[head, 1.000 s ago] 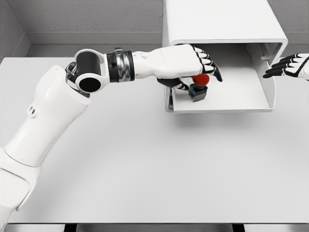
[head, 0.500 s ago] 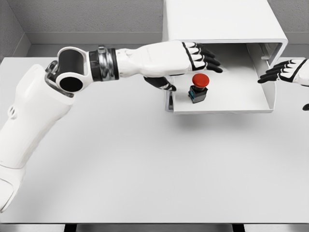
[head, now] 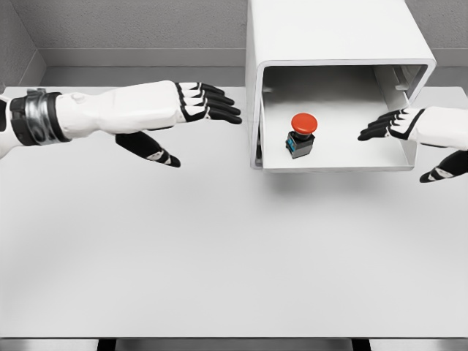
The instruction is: Slide open multi-storey tabletop storage cabinets and put open load switch and slide close multi-storey tabletop storage cabinets
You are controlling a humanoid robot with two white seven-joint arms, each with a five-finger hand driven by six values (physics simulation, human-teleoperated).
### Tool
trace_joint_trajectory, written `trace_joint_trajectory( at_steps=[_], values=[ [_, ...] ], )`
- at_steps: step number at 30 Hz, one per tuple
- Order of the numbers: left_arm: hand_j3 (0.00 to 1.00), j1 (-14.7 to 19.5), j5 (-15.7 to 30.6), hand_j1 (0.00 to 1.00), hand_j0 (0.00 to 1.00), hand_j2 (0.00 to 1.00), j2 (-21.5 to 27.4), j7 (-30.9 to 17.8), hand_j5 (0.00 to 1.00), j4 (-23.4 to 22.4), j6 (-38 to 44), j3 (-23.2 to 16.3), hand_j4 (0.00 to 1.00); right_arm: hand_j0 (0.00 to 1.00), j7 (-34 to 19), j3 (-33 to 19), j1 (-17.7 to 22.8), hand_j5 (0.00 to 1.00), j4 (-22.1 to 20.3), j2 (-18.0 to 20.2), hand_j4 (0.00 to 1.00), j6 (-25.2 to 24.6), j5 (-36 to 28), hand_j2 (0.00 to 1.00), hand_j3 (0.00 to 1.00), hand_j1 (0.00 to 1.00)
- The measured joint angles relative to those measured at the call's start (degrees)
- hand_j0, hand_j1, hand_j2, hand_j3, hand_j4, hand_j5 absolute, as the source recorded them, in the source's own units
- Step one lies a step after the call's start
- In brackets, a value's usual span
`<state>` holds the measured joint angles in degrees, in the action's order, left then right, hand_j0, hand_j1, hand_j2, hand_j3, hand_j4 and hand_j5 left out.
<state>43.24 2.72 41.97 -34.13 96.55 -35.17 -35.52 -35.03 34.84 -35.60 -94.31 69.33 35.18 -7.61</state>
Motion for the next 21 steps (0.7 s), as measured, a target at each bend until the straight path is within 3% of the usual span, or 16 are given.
trace_joint_trajectory(
  at_steps=[7,9,21],
  values=[
    [1.00,-1.23,0.33,1.00,1.00,1.00,0.62,0.07,1.00,0.07,0.00,0.05,1.00,1.00,0.00,-0.01,1.05,1.00,0.01,-1.75,1.00,0.00,-0.22,1.00,1.00,1.00],
    [1.00,-3.43,0.25,1.00,1.00,1.00,2.32,0.11,1.00,-0.02,-0.02,0.04,1.00,1.00,0.00,-0.02,1.14,1.00,0.02,-2.17,1.00,0.00,-0.24,1.00,1.00,1.00],
    [1.00,-4.48,0.11,1.00,1.00,1.00,5.13,0.09,1.00,-1.09,0.00,0.25,1.00,1.00,0.00,-0.10,1.14,1.00,2.22,-6.41,1.00,-0.01,0.42,1.00,1.00,1.00]
  ],
)
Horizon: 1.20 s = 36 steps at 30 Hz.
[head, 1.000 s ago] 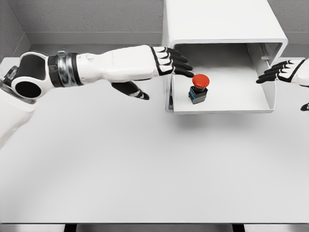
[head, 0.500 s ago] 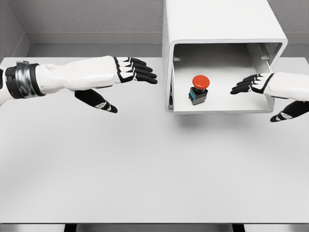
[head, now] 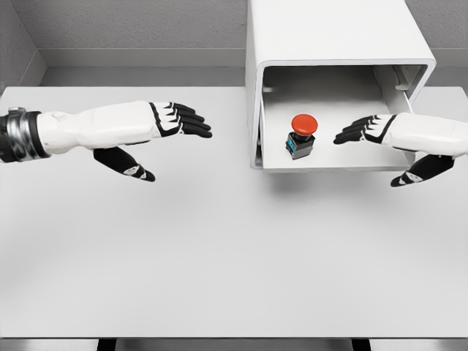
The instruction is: Slide open multi-storey tabletop storage cabinets and put open load switch and slide close multi-storey tabletop storage cabinets
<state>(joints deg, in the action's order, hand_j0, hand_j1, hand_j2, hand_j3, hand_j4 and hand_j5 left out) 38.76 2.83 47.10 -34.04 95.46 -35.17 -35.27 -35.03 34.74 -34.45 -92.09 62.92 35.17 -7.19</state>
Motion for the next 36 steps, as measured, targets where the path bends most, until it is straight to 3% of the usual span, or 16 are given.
trace_joint_trajectory(
  at_steps=[8,36],
  values=[
    [1.00,-0.09,0.09,1.00,1.00,1.00,0.08,0.00,1.00,0.00,0.00,0.00,1.00,1.00,0.00,0.00,-0.09,1.00,4.39,-0.95,1.00,0.00,1.30,1.00,1.00,1.00],
    [1.00,-1.06,0.16,1.00,1.00,1.00,1.92,0.00,1.00,0.51,0.01,0.35,1.00,1.00,0.00,-0.16,-2.90,1.00,8.79,-6.38,1.00,0.01,4.55,1.00,1.00,1.00]
  ],
)
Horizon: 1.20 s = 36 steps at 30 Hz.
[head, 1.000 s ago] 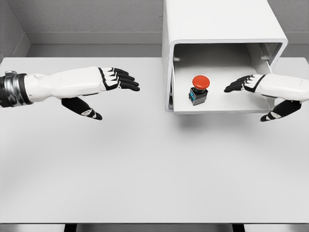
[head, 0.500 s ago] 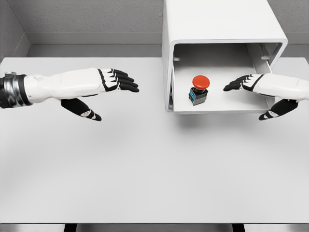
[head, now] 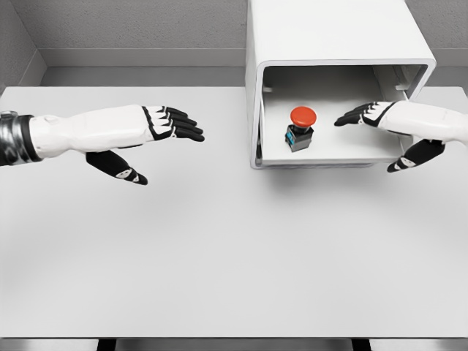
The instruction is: Slide open multi-storey tabletop storage cabinets and put open load switch and slide close multi-storey tabletop storage cabinets
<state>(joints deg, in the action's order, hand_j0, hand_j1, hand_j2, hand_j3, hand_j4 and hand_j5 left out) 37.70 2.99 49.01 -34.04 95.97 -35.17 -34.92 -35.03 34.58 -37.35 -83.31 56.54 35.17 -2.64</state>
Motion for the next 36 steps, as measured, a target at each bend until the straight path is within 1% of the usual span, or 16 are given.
trace_joint_trajectory(
  at_steps=[7,17,23,29,36],
  values=[
    [1.00,0.00,-0.05,1.00,1.00,1.00,0.14,0.00,1.00,0.00,0.00,-0.01,1.00,1.00,0.00,-0.01,-0.79,1.00,1.16,-1.64,1.00,-0.35,1.12,1.00,1.00,1.00],
    [1.00,0.00,-0.06,1.00,1.00,1.00,0.31,-0.01,1.00,0.00,0.00,-0.08,1.00,1.00,0.00,-0.19,-1.32,1.00,1.35,-1.86,1.00,-1.51,1.52,1.00,1.00,1.00],
    [1.00,-0.18,-0.08,1.00,1.00,1.00,0.46,-0.04,1.00,-0.05,0.01,-0.16,1.00,1.00,0.00,-0.28,-2.64,1.00,2.68,-3.28,1.00,-2.69,2.87,1.00,1.00,1.00],
    [1.00,-0.70,-0.22,1.00,1.00,1.00,0.60,-0.04,1.00,-0.14,0.01,0.00,1.00,1.00,-0.15,-0.38,-2.99,1.00,4.41,-4.75,1.00,-2.91,4.07,1.00,1.00,1.00],
    [1.00,-0.88,-0.24,1.00,1.00,1.00,0.61,-0.06,1.00,-0.17,0.01,0.11,1.00,1.00,-0.23,-0.38,-3.17,1.00,4.10,-4.94,1.00,-2.43,4.84,1.00,1.00,1.00]
  ],
)
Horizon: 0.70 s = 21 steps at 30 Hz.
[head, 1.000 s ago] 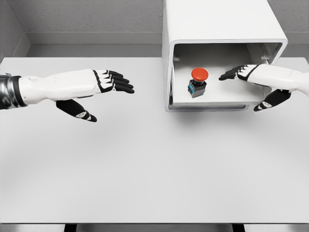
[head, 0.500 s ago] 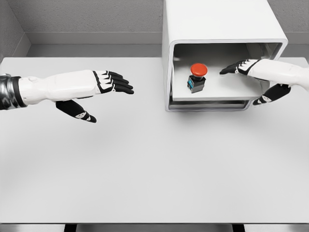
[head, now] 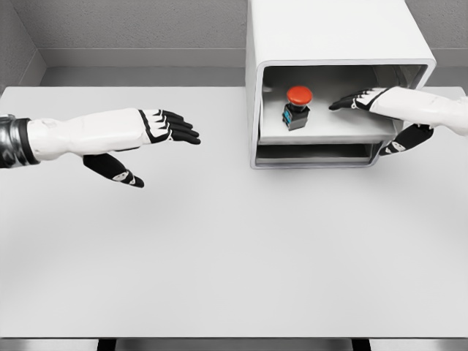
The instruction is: Slide open multi-storey tabletop storage cabinets and put open load switch and slide close multi-storey tabletop storage cabinets
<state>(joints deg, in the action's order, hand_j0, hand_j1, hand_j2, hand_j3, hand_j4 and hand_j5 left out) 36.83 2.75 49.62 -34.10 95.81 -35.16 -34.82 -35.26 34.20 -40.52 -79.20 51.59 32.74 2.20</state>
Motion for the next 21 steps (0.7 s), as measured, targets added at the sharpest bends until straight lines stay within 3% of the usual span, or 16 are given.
trace_joint_trajectory(
  at_steps=[10,21],
  values=[
    [1.00,0.09,0.00,1.00,1.00,1.00,0.15,0.00,1.00,-0.03,-0.01,-0.01,1.00,1.00,0.22,-0.99,0.70,1.00,-3.26,3.20,1.00,1.97,-0.80,1.00,1.00,1.00],
    [1.00,0.09,0.02,1.00,1.00,1.00,0.84,0.01,1.00,-0.05,-0.01,0.11,1.00,1.00,0.23,-1.29,3.25,1.00,-14.34,9.44,1.00,2.43,-1.30,1.00,1.00,1.00]
  ],
)
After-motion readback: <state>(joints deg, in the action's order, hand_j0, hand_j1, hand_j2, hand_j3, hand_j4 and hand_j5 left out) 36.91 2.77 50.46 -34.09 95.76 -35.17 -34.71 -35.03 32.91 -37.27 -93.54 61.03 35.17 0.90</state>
